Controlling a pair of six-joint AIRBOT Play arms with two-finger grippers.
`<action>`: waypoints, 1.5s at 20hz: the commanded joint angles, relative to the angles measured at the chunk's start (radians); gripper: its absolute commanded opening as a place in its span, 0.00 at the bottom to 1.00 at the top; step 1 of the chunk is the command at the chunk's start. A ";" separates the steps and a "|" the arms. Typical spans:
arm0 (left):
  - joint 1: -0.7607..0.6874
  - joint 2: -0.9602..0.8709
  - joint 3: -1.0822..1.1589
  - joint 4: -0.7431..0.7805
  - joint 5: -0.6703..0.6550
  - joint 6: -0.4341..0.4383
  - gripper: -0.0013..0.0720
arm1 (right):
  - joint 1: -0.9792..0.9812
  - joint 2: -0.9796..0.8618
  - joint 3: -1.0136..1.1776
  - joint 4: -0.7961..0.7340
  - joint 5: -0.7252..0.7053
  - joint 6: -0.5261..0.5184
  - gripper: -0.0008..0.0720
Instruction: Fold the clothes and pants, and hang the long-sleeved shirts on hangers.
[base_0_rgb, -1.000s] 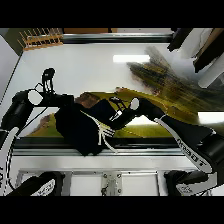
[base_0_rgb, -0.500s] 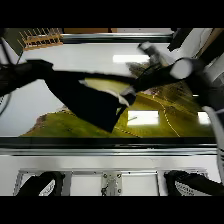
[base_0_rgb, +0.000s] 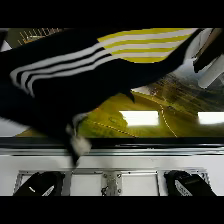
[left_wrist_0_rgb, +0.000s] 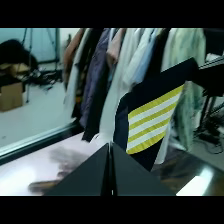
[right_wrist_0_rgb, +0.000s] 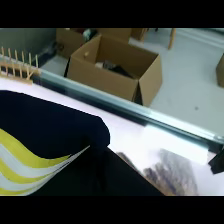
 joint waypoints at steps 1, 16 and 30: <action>-0.167 0.053 0.007 0.010 0.130 -0.002 0.03 | -0.017 0.088 0.007 -0.027 -0.042 0.014 0.01; 0.395 -0.591 0.006 0.120 -0.185 -0.214 0.03 | -0.055 -0.431 0.005 -0.051 -0.087 0.126 0.01; 0.826 -0.915 -0.151 -0.126 -0.314 -0.087 0.85 | -0.144 -0.528 -0.099 -0.051 0.104 0.125 0.88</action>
